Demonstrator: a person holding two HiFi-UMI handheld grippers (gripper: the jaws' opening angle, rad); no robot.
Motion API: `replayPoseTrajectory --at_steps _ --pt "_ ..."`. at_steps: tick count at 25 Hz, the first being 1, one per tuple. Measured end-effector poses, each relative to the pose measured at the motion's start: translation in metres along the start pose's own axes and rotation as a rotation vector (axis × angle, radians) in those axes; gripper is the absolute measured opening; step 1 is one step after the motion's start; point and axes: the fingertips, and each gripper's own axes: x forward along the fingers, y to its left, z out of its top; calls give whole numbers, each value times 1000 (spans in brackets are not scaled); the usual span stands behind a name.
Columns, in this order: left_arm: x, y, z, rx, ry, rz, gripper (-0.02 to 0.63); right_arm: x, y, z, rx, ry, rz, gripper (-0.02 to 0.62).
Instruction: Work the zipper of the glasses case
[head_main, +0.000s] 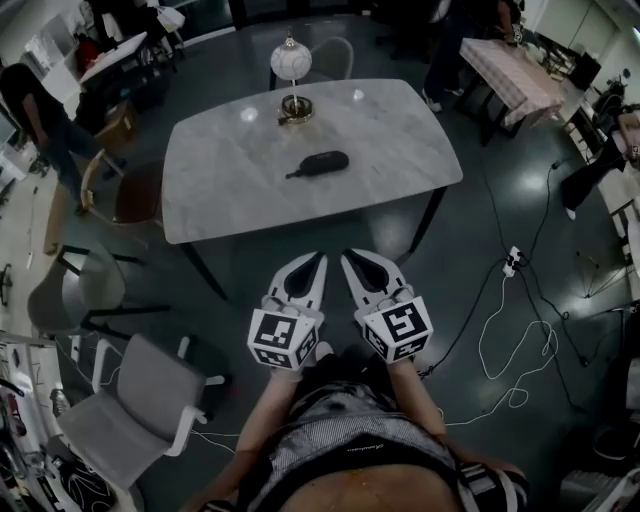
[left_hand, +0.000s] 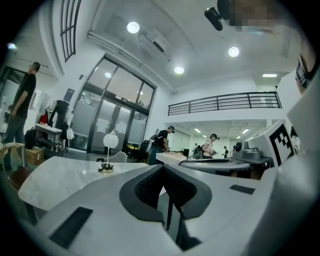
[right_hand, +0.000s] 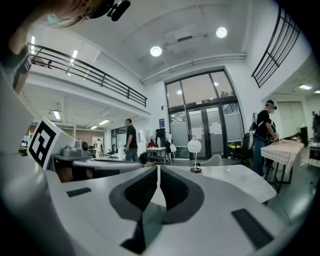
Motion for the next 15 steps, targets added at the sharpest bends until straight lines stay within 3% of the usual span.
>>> replayPoseTrajectory --at_steps 15 --pt "35 51 4 -51 -22 38 0 53 -20 8 46 -17 48 69"
